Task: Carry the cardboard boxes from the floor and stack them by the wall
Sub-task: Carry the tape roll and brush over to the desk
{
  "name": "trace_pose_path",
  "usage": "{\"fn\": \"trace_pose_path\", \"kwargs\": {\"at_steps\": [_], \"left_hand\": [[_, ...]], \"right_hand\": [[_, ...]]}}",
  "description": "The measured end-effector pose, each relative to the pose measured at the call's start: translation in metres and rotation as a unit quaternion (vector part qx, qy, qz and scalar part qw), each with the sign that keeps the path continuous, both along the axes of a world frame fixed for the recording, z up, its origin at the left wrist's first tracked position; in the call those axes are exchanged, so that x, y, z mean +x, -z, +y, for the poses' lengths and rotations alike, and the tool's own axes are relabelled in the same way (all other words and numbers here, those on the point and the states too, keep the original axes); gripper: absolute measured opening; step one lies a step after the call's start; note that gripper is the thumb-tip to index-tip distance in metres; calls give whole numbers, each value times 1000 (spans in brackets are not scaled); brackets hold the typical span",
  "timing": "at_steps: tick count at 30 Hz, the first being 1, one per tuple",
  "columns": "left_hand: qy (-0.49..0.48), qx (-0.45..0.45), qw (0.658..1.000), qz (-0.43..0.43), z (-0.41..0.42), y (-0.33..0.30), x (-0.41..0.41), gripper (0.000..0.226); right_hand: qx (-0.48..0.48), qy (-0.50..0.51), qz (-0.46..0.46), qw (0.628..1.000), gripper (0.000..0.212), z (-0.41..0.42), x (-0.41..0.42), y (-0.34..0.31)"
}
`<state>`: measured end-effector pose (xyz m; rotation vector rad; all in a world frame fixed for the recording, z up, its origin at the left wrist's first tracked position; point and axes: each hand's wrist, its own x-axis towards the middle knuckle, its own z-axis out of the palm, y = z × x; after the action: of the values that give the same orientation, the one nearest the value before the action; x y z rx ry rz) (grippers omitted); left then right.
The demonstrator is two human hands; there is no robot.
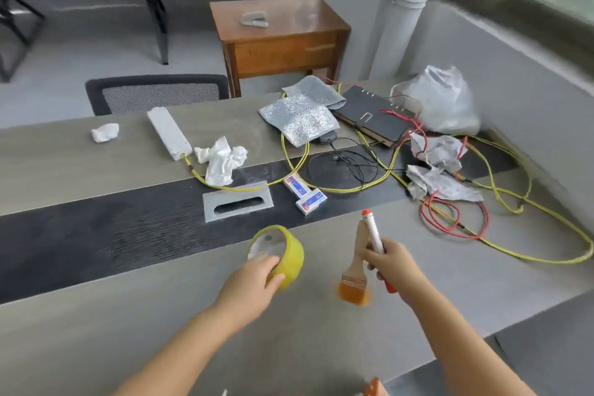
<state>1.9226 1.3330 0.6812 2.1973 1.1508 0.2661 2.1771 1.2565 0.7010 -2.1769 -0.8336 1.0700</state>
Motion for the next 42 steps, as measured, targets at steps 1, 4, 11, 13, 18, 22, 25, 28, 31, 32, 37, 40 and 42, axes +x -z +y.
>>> {"fn": "trace_pose_path", "kwargs": {"at_steps": [1, 4, 11, 13, 18, 22, 25, 28, 31, 32, 37, 40, 42], "left_hand": [[3, 12, 999, 33, 8, 4, 20, 14], [22, 56, 989, 136, 26, 17, 59, 23], [51, 145, 972, 177, 27, 28, 73, 32], [-4, 154, 982, 108, 20, 33, 66, 39], [-195, 50, 972, 122, 2, 43, 38, 57], [-215, -12, 958, 188, -16, 59, 14, 68], [-211, -12, 955, 207, -18, 69, 9, 65], [-215, -21, 953, 212, -15, 75, 10, 52], [-212, -25, 952, 219, -15, 78, 6, 55], [-209, -26, 952, 224, -14, 77, 5, 55], [-223, -110, 957, 150, 5, 59, 2, 51], [-298, -122, 947, -11, 11, 30, 4, 42], [-348, -81, 927, -119, 2, 6, 3, 30]], "right_hand": [[-14, -25, 6, 1000, 6, 19, 12, 6], [-41, -76, 16, 996, 6, 63, 30, 19], [-87, -141, 22, 986, 7, 105, 37, 46], [-92, -154, 20, 984, 8, 109, 39, 50], [-47, -149, 1, 988, 8, 107, 44, 57], [-31, -118, -53, 991, 15, 96, 52, 63], [-62, -152, -119, 979, 33, 80, 53, 70], [-81, -192, -197, 958, 41, 67, 51, 76], [-77, -218, -228, 946, 38, 64, 53, 79], [-73, -216, -214, 950, 39, 64, 54, 79], [-16, -152, -127, 980, 47, 67, 68, 62], [73, -158, -73, 982, 36, 72, 68, 35], [118, -188, 7, 975, 24, 73, 59, 12]]}}
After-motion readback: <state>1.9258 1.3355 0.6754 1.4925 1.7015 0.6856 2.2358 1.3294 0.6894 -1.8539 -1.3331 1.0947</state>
